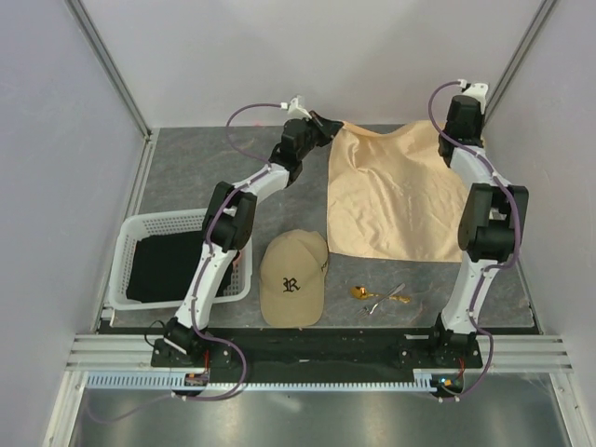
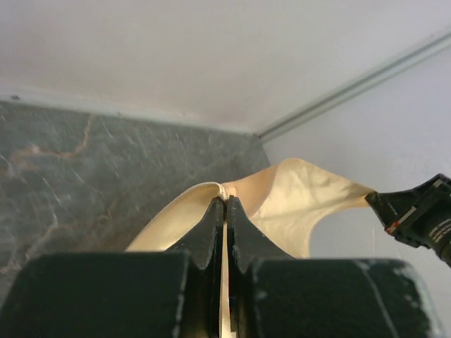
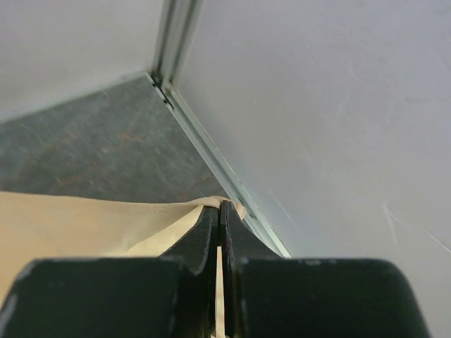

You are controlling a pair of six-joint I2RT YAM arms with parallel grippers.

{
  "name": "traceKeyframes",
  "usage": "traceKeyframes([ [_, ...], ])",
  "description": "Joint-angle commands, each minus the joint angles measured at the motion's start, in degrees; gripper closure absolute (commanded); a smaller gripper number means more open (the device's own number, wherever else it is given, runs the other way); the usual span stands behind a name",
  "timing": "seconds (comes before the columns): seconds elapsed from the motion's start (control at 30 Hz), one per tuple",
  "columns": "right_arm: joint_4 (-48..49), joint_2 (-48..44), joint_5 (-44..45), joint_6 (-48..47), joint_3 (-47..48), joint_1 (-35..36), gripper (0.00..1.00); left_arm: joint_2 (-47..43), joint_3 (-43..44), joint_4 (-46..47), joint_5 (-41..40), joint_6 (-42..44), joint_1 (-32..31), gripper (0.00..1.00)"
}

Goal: Fold the napkin into a case and place the utensils inside
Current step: Flatten out the crumpled napkin at the center of the board.

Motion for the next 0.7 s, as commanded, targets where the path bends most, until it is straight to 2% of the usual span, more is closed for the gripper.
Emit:
traceKeyframes([
  [0.0,1.6,6.73,-2.97,3.7,9.58,-0.68,1.0,3.77,6.21,4.33,-4.76,-3.88,1.62,0.98],
  [0.27,-0.52,15.89,-5.69,6.77,17.41,-0.94,1.0,10.19,13.42,1.69,-7.92,-5.99,2.41,0.98],
  [0.37,-0.42,19.31,-6.58,7.74,20.22,-1.21,0.94,11.51,14.74,0.37,-10.38,-6.17,2.67,0.98],
  [0.4,-0.6,20.46,-6.41,7.74,22.75,-1.29,0.86,11.52,14.75,-0.76,-10.99,-6.17,2.94,0.96],
  [0.47,-2.6,24.22,-6.58,7.74,26.71,-1.47,0.7,11.08,15.44,-2.52,-12.75,-4.51,3.11,0.85],
  [0.5,-3.67,25.55,-6.75,7.74,31.61,-1.56,0.63,10.12,16.15,-6.36,-13.54,-3.8,3.37,0.78],
  [0.53,-4.81,26.96,-6.76,7.83,34.61,-1.73,0.55,9.24,16.5,-8.05,-14.59,-1.71,3.46,0.62],
  [0.57,-9.34,29.32,-6.58,7.83,37.95,-1.82,0.43,8.27,16.59,-9.46,-14.86,-0.56,3.64,0.57],
  [0.6,-11.3,29.95,-6.15,8.0,43.55,-1.73,0.38,7.22,16.33,-10.35,-14.78,0.76,3.9,0.5],
  [0.63,-12.71,30.22,-6.14,8.44,45.09,-1.82,0.32,4.69,16.16,-13.31,-13.91,3.04,3.99,0.41],
  [0.67,-13.77,28.83,-6.14,8.97,44.75,-1.82,0.18,3.18,14.85,-14.74,-13.55,4.02,4.08,0.36],
])
